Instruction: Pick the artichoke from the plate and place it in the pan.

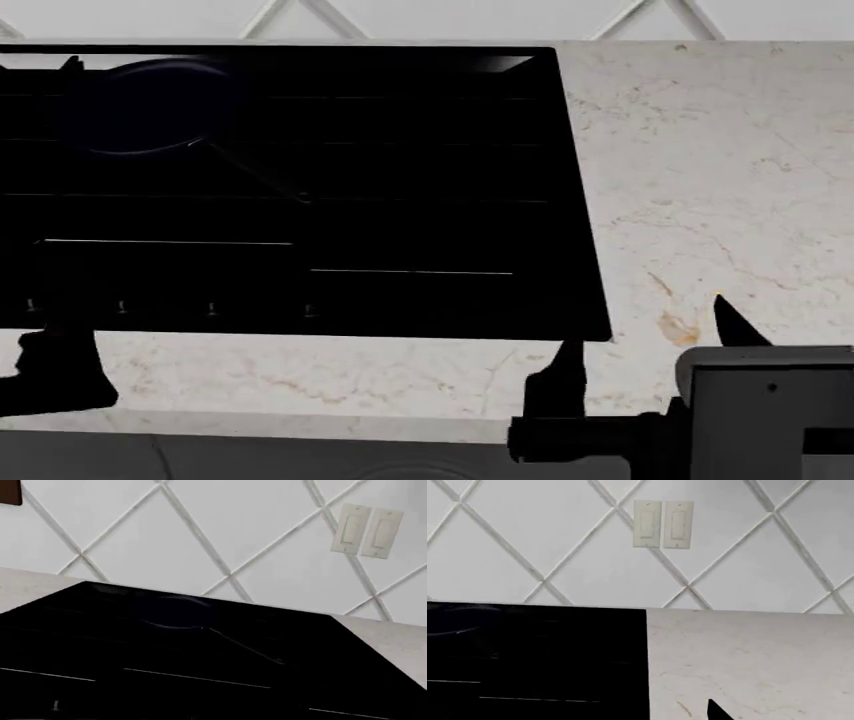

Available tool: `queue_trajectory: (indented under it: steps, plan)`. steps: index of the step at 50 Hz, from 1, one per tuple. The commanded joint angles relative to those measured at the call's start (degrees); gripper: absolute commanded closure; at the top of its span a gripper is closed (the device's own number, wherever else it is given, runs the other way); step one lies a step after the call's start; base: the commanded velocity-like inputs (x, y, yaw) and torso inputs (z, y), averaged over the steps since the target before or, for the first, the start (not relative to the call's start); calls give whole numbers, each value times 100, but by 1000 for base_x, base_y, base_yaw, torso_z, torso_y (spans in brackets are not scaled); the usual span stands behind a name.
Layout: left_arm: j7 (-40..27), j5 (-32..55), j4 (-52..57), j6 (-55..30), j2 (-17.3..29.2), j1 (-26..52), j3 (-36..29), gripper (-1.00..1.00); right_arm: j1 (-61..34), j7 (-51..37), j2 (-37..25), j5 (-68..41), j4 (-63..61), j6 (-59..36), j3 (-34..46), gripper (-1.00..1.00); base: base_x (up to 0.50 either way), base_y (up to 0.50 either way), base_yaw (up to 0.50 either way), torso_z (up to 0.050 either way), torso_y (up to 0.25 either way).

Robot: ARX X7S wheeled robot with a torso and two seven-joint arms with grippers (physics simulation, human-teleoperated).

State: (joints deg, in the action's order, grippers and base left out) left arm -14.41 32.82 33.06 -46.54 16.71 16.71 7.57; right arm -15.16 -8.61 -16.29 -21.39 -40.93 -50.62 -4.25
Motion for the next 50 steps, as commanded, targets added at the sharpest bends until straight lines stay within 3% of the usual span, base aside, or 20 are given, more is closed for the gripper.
queue_trajectory:
  steps: [1,50]
  plan:
    - [-447,937,1133,-1592,466,677,583,-100,-764,-156,-200,-736,-1273,-1841,-710,-100,0,0,0,0,0]
    - [-622,1089,1385,-1574,567,257,532,-100,-356,-335,-381,-827,-1412,-1635,-462,-100,0,483,0,0,0]
